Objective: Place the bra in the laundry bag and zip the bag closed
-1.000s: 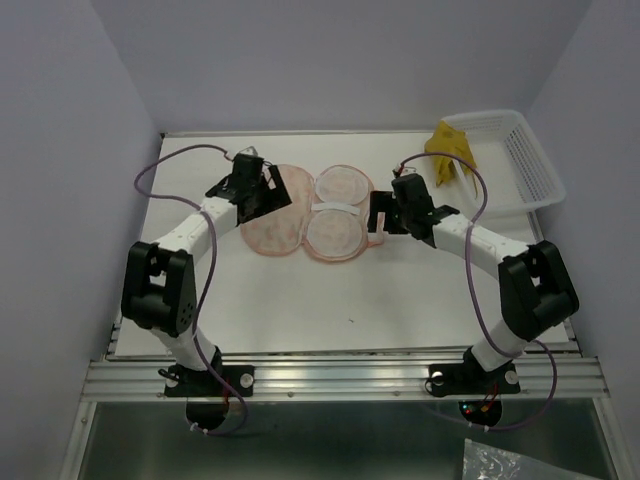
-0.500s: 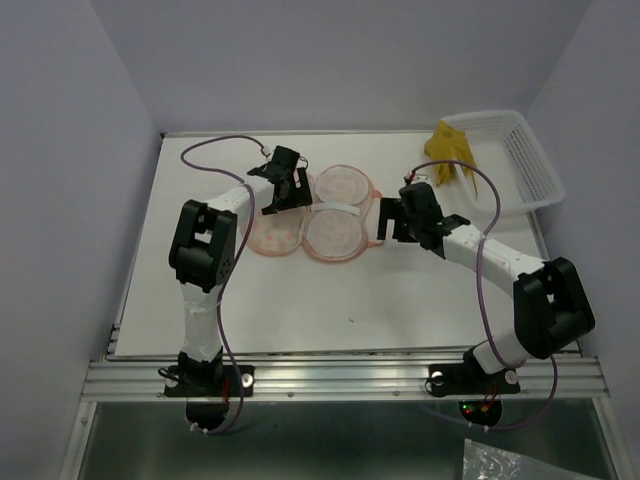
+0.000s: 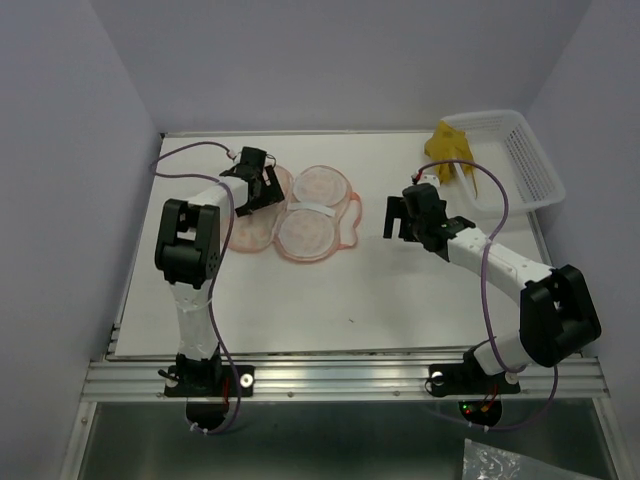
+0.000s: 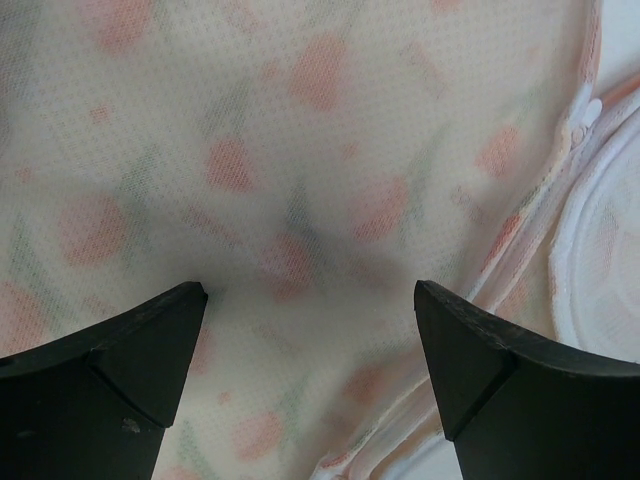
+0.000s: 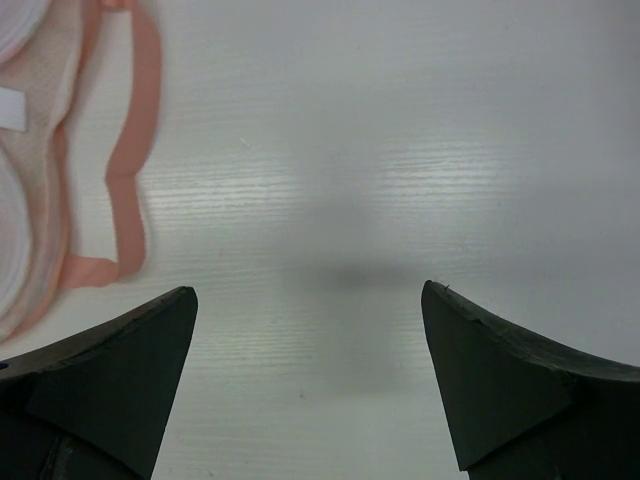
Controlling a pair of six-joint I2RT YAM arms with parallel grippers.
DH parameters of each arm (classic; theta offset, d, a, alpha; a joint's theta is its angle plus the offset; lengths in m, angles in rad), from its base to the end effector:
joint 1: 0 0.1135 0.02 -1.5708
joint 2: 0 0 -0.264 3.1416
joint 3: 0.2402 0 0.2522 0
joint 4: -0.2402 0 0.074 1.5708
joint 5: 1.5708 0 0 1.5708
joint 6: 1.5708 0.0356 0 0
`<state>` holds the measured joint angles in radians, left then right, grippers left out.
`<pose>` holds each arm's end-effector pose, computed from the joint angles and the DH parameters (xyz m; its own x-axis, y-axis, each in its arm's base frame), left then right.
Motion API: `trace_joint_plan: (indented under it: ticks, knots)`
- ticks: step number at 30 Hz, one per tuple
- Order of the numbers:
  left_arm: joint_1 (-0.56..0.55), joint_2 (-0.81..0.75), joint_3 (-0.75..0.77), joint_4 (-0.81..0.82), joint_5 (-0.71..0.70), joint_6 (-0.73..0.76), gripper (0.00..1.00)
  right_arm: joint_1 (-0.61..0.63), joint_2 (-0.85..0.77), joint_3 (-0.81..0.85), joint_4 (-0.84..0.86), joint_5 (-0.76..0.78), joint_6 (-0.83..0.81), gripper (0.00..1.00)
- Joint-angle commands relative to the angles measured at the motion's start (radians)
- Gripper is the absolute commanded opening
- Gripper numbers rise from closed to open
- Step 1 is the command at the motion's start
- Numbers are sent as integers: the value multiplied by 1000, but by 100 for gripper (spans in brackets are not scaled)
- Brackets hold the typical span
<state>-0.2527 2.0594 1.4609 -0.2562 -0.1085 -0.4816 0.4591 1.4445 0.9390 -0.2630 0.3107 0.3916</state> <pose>0.4385 -0.1093 0.1756 -0.7306 -0.2869 -0.6196 -0.1790 0.9562 -0.2317 0.2807 0.1266 0.2343 -0.6617 0.0783 -0.7456 0.0300 0.9965 0.0780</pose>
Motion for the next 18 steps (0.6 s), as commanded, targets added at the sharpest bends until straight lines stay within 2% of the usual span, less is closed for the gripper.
trace_joint_plan:
  ticks: [1, 13, 18]
  knots:
    - [78, -24, -80, -52, -26, -22, 99, 1, -26, 1, -2, 83, -19, 100]
    - [151, -120, -168, -152, -177, -137, 99, 1, 25, 44, -4, 143, 18, 100]
    - [156, -249, -235, -149, -223, -170, 99, 1, 40, 84, -4, 159, 15, 100]
